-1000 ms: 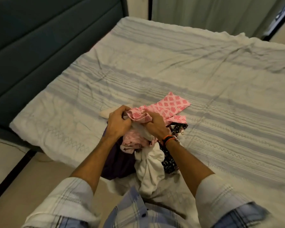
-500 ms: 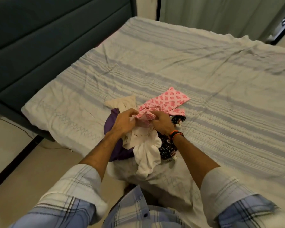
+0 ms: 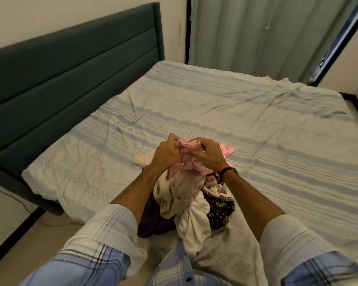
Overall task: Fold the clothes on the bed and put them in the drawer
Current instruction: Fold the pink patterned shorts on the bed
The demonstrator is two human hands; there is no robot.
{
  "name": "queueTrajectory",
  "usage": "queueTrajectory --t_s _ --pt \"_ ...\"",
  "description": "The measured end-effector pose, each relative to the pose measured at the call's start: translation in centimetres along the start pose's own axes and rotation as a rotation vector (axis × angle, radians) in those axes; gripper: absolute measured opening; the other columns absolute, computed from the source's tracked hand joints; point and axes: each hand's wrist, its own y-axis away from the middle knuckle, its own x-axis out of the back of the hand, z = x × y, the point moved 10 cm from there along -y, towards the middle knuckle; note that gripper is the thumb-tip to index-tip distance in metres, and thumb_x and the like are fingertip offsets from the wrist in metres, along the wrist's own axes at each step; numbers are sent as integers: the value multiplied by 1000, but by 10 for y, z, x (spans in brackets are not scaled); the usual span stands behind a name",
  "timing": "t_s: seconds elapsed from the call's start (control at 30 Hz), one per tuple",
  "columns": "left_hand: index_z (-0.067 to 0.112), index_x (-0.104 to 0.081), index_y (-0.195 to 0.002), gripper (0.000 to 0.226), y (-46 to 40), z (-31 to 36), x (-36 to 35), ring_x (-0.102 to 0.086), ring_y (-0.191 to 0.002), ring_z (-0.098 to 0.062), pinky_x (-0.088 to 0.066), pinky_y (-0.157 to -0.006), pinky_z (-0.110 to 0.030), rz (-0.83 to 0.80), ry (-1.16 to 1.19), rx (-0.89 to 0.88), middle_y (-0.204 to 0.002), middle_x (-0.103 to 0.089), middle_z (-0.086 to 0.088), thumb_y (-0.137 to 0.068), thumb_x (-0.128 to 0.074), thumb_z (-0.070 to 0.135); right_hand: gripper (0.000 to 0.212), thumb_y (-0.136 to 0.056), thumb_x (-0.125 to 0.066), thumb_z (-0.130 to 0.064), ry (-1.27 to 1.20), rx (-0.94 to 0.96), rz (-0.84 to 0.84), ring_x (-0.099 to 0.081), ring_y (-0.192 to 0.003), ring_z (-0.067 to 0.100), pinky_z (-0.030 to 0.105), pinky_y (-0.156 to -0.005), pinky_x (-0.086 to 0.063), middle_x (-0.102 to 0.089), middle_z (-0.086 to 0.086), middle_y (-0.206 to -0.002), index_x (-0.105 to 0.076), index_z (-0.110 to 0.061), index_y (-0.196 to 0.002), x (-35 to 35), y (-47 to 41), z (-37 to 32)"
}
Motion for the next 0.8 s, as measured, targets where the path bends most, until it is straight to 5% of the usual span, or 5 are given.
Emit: queueTrajectory --t_s 0.23,0.33,0.4,0.5,0.8 --pt "15 -52 -105 27 -21 18 43 -62 -76 -23 -50 -65 -36 82 34 -100 -82 -63 -3 -95 -56 39 8 -87 -74 -26 -121 30 147 -69 -78 7 27 -68 -53 -75 -7 -82 -79 -20 -88 32 -32 -38" --pt "14 -55 -114 32 -26 25 54 -62 -83 -20 -52 -72 -34 92 55 -105 -96 -66 -2 -93 -61 37 24 -89 -73 -28 -126 66 145 -56 -60 11 31 -58 -45 -65 8 -64 -74 -5 -82 40 -44 -62" --pt "15 -60 -112 27 -28 29 60 -63 -84 -19 -51 -73 -32 86 45 -103 -98 -68 -1 -91 -64 32 20 -90 -72 -25 -162 106 127 -53 -57 5 25 -57 -43 -62 -4 -60 -75 -6 -83 44 -48 -80" --pt "17 -66 -109 25 -33 26 67 -64 -82 -17 -53 -74 -30 47 -16 -67 -98 -70 1 -88 -68 30 13 -90 -72 -19 -209 135 113 -59 -66 -3 19 -65 -47 -68 -18 -69 -75 -7 -85 52 -56 -98" --pt "22 -63 -82 16 -34 -11 98 -67 -74 -18 -54 -66 -28 80 -83 114 -79 -69 1 -87 -71 35 12 -90 -72 -20 -261 94 246 -66 -75 2 28 -74 -54 -75 -3 -90 -77 -13 -97 108 -62 -101"
